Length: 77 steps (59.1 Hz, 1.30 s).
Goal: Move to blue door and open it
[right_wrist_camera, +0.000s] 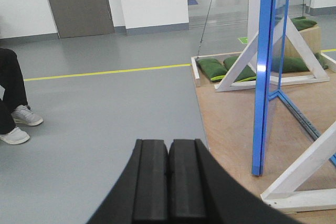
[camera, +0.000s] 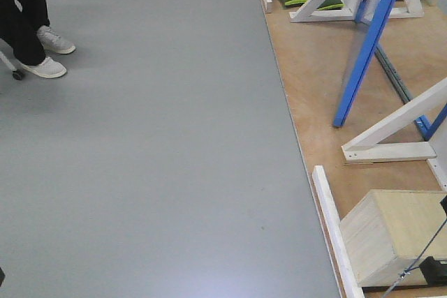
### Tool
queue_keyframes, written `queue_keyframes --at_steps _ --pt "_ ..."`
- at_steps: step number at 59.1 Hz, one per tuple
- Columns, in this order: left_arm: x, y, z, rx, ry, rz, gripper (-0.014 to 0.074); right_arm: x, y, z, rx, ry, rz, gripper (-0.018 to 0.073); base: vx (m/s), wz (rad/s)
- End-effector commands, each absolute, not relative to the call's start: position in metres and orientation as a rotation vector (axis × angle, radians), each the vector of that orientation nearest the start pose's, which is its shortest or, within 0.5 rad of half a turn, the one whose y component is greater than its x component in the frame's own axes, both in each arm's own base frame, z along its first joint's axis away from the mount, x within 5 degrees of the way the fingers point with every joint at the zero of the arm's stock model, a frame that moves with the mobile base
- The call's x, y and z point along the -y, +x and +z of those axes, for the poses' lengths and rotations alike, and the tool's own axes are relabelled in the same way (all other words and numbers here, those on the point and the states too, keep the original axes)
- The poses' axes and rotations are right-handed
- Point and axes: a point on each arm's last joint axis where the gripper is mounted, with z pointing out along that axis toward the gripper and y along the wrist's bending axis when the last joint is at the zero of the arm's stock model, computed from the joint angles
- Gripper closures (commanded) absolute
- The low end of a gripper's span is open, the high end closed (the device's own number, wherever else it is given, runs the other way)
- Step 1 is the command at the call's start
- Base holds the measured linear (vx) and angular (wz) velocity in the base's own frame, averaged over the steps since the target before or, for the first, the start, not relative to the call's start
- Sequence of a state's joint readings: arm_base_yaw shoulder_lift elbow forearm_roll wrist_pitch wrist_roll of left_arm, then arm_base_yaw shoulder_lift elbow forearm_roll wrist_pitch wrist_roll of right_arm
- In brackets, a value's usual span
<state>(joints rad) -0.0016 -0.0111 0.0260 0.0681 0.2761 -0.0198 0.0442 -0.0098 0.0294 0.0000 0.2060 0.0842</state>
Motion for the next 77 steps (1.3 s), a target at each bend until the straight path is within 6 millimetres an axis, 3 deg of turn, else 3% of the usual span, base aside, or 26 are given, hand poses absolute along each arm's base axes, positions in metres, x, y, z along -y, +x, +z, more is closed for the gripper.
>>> queue_keyframes --at_steps 1,29,77 --pt "-0.0007 0.0543 0.1971 -1.651 0.029 0.034 0.0524 -0.0023 0.0558 0.1924 -1.617 0.032 0.094 0.0547 0.01 -0.01" --pt "-0.0007 0.0543 0.1971 -1.651 0.029 0.034 0.0524 -0.0023 0.0558 0.1924 -1.617 0.032 0.094 0.0547 0.12 -0.01" --pt "-0.0007 0.0543 0.1971 -1.651 0.029 0.034 0.0524 -0.0023 0.0558 0.1924 -1.617 0.032 0.094 0.0547 0.32 0.0"
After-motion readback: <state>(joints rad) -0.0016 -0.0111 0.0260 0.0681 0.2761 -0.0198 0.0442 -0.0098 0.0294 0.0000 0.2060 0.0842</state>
